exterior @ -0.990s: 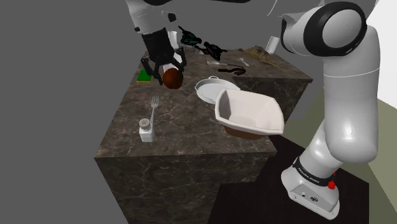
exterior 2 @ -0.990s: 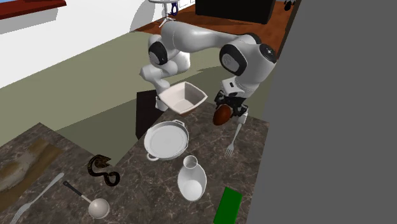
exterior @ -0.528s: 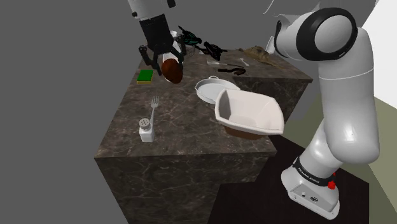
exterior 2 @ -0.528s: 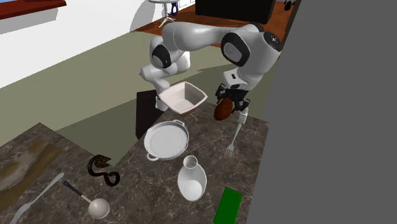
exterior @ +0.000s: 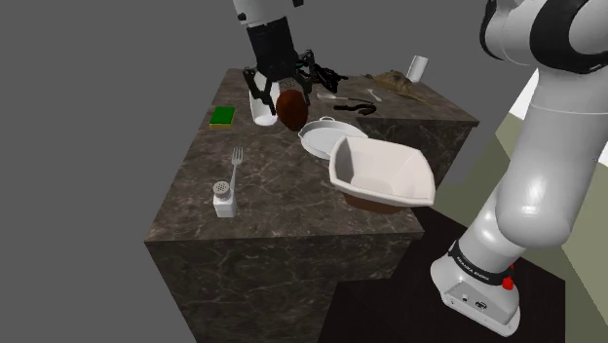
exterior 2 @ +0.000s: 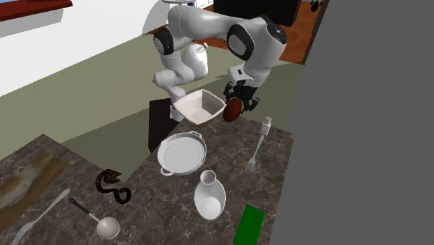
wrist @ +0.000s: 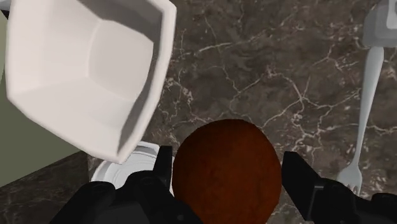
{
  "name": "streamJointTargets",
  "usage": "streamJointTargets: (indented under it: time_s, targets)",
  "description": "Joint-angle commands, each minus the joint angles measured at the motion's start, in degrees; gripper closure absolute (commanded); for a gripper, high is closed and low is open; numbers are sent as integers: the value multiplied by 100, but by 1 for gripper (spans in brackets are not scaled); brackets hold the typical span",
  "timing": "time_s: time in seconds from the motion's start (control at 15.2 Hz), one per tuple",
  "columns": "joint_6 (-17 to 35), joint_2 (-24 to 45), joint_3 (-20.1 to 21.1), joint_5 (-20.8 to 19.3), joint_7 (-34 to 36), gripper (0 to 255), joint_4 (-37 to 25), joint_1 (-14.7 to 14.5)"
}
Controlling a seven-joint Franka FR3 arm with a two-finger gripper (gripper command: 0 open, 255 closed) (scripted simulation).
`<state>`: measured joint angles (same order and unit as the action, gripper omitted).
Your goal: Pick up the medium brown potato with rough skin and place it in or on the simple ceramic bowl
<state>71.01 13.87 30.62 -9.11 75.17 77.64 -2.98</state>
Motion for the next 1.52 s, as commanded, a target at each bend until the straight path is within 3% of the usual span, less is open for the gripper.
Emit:
streamJointTargets:
  time_s: [0.0, 0.4, 0.99, 1.45]
  targets:
    - [168, -609, -17, 250, -178, 255, 693, 229]
    - [492, -2316, -289, 873, -814, 255, 2473, 541]
    - [335, -4544, -947, 1270, -1668, 255, 4390, 427]
    - [750, -4739, -947, 1329, -1683, 255, 4999, 373]
